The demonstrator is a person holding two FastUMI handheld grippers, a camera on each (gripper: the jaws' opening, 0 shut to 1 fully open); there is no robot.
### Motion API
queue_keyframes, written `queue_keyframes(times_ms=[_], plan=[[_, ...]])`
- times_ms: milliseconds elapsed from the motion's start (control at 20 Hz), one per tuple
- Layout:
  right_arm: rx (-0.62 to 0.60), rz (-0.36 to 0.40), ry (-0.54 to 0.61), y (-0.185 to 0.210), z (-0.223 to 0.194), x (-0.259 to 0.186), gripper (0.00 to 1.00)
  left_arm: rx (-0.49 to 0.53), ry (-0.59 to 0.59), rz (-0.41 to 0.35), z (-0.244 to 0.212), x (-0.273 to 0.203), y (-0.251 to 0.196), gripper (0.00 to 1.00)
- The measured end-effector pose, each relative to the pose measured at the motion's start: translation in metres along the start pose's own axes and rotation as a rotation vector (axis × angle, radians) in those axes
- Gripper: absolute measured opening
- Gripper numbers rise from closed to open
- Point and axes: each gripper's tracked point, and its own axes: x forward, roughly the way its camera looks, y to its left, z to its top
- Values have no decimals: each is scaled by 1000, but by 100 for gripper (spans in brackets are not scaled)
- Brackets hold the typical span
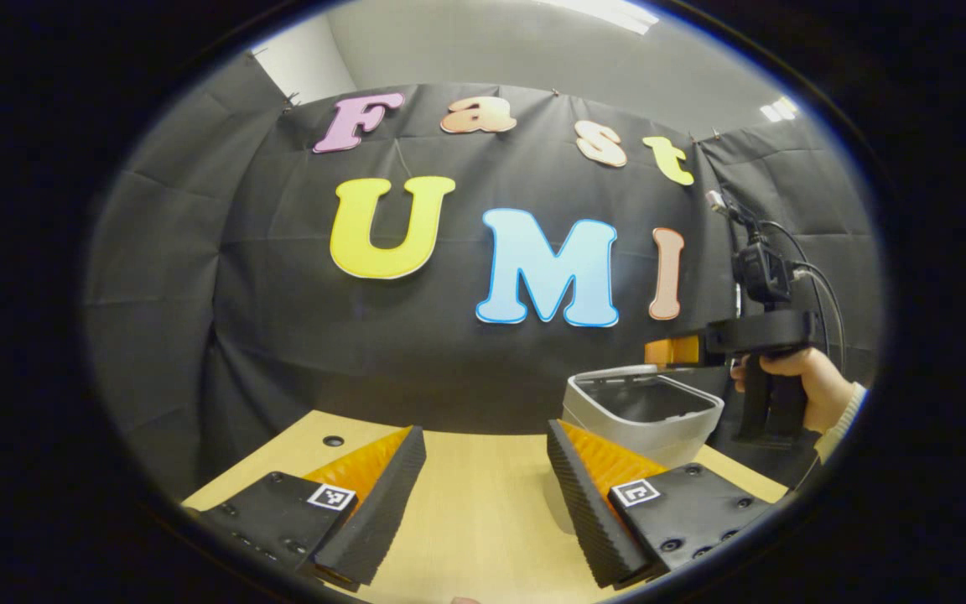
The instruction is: Press the lid of the desktop garbage bin to open it, pick up the crumpled paper on the desktop and throw it into the bin, then pick up the pop can on the desktop and drop it into the bin, and finally close the garbage bin lid.
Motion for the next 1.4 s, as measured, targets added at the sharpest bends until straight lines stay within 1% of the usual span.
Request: queue_keyframes(times_ms=[200,650,1150,1200,1250,1300,1400], plan=[[15,-1,-31,-1,-12,5,90,3,8,-3,-3,6,-1,95],[16,-8,-127,-3,-22,18,90,4,13,-1,-3,11,-3,95],[-12,-5,-161,-3,-32,20,90,-14,16,12,-6,10,2,95],[-17,-11,-165,-4,-32,22,90,-15,15,11,-6,9,3,95],[-20,-10,-161,-4,-37,22,93,-14,13,11,-5,9,3,95],[-22,-12,-180,-4,-35,20,94,-10,12,11,-4,8,2,95],[-28,-16,-183,-4,-35,21,94,-7,8,11,-2,6,3,95]])
